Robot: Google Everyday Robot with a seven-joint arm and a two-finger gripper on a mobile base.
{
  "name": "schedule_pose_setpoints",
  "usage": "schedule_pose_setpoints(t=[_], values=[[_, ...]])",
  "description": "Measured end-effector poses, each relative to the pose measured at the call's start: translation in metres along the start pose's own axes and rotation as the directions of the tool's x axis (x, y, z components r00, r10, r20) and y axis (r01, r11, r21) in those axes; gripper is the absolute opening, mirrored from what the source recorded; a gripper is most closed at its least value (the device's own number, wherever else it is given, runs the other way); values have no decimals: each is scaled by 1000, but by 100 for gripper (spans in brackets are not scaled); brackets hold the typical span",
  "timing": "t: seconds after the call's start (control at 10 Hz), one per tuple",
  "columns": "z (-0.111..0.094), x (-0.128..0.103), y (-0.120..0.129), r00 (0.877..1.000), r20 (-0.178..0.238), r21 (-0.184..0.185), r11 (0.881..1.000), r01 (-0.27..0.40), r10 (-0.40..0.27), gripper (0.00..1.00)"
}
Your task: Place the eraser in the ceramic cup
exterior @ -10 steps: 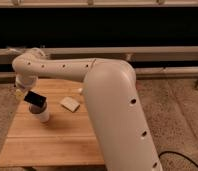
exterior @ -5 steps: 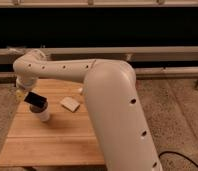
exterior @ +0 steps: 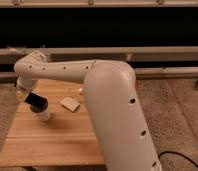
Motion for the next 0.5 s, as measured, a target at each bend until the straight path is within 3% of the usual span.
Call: schedule_pose_setpoints(t=[0.5], values=[[4,3,-1,1000,3,3,1000,2,-2,3]])
